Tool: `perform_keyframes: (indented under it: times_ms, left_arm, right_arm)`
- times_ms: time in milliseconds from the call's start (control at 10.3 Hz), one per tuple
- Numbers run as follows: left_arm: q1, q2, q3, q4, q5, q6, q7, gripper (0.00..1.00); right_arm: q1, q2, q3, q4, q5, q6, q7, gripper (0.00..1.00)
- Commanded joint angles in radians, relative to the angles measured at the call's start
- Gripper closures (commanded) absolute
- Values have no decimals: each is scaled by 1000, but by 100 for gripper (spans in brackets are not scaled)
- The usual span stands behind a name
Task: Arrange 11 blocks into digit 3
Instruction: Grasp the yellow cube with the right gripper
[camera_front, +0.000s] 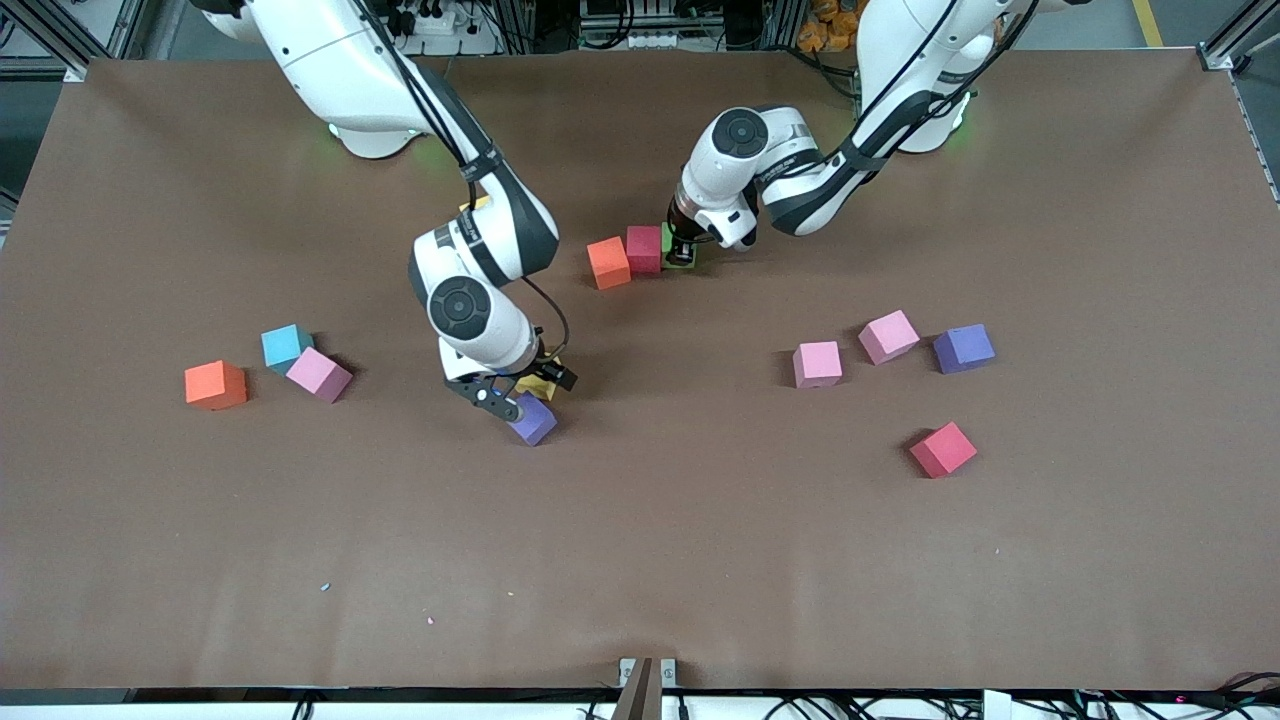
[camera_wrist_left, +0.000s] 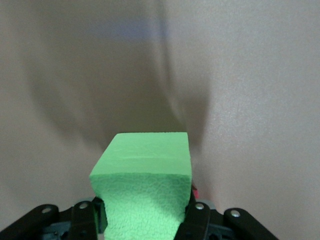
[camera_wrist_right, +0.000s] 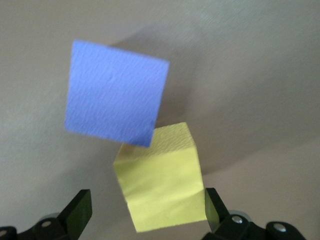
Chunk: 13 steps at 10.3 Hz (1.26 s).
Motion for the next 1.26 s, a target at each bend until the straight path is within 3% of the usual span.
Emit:
perform_keyframes:
  times_ms: [0,486,778,875,972,1069,1167]
  left_arm:
    - [-44,14,43,20,28,7,-39,96]
    - [-46,28,45,30,28,7,-39,94]
    - [-49,36,46,44,28,6,-39,92]
    - [-53,40,49,46,28,4,-39,83]
    - [-56,43,51,49,29,1,-38,57]
    - [-72,42,54,50,29,0,-36,1]
    - [-73,40,57,58,29,-2,-37,0]
  right_arm:
    - [-9,16,9,16,-51,-3,-87,0]
    - [-18,16,1,14,-57,-4,-178,0]
    - [-24,16,-17,13,-73,-2,-191,18]
    - [-26,16,-19,14,-80,0,-203,30]
    - [-32,16,-25,13,-82,-2,-205,37]
    - [-30,16,-23,13,-80,-4,-205,49]
    - [-30,16,-23,13,-79,-5,-202,56]
